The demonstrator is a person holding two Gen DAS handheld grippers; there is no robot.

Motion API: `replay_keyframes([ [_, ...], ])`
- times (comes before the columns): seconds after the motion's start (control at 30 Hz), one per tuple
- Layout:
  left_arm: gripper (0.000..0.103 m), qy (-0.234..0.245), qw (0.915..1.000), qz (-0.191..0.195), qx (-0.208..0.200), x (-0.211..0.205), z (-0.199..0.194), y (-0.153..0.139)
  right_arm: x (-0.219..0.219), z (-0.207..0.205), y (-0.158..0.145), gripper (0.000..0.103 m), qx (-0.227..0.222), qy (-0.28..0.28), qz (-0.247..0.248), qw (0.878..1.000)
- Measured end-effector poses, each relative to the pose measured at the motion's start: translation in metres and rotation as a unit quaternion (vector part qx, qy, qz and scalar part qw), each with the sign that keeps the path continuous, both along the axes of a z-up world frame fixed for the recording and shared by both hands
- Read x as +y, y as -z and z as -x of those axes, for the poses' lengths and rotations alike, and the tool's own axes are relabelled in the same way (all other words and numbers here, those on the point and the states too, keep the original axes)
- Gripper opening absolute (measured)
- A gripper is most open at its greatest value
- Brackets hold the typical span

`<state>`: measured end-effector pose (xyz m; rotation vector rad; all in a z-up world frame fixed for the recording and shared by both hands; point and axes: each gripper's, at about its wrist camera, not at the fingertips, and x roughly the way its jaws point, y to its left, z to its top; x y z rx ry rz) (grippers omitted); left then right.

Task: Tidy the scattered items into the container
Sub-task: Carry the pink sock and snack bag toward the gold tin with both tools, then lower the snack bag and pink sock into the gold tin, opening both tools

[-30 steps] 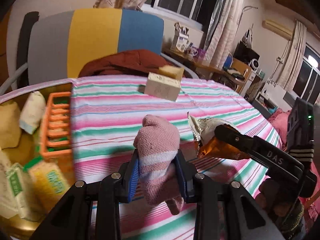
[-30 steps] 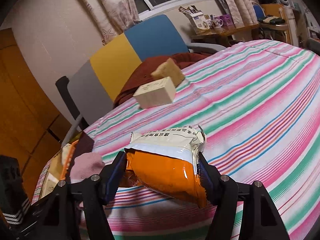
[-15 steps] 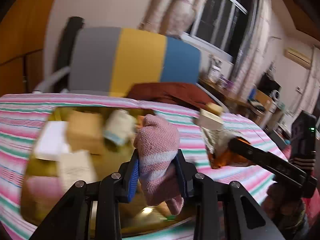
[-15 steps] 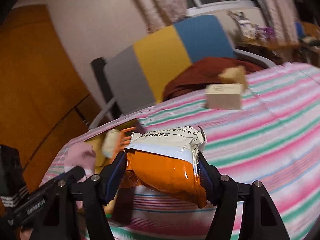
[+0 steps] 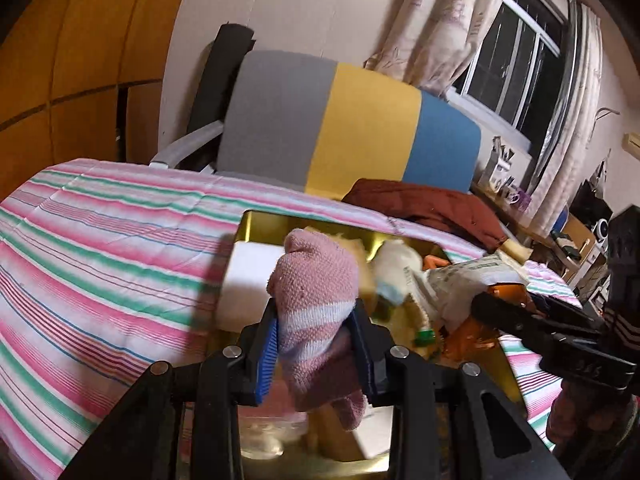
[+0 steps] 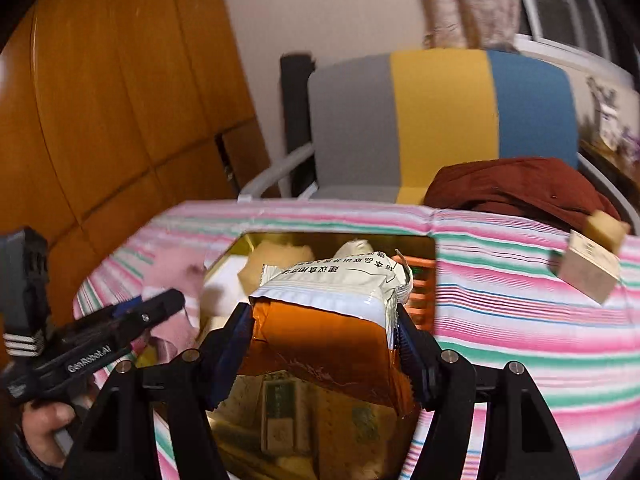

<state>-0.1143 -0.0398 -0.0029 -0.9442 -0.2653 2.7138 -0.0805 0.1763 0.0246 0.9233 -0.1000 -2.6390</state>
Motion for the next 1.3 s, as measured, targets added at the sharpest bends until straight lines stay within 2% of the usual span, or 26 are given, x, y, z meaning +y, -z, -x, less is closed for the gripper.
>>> replay_keyframes([
  [0.1, 0.033, 0.002, 0.9999, 0.002, -0.014, -0.003, 0.007, 0.01, -0.022, 0.019, 0.014, 0.068, -0.026, -0.016, -0.045, 0.999],
  [0.27, 0.033, 0.009, 0.9996, 0.007, -0.027, -0.001, 0.02, 0.02, -0.043, 0.042, 0.036, 0.068, -0.058, -0.028, -0.09, 0.994],
  [0.4, 0.033, 0.01, 0.9992, -0.002, -0.038, -0.003, 0.031, 0.022, -0.042, 0.059, 0.046, 0.068, -0.069, -0.02, -0.09, 0.993],
  [0.5, 0.033, 0.014, 0.9989, 0.005, -0.045, -0.001, 0.043, 0.024, -0.038, 0.068, 0.048, 0.068, -0.081, -0.014, -0.07, 0.994],
  [0.6, 0.034, 0.025, 0.9978, -0.008, -0.06, -0.003, 0.05, 0.026, -0.039, 0.069, 0.049, 0.07, -0.08, -0.014, -0.072, 0.994],
  [0.83, 0.036, 0.019, 0.9973, -0.017, -0.069, -0.013, 0.044, 0.031, -0.038, 0.066, 0.049, 0.077, -0.077, -0.014, -0.062, 0.995],
  [1.1, 0.05, 0.006, 0.9986, 0.007, -0.052, -0.015, 0.031, 0.029, -0.038, 0.061, 0.047, 0.079, -0.071, -0.004, -0.06, 0.996],
  [1.3, 0.05, -0.005, 0.9991, 0.034, -0.026, -0.013, 0.018, 0.019, -0.033, 0.056, 0.039, 0.085, -0.059, 0.009, -0.044, 0.997],
])
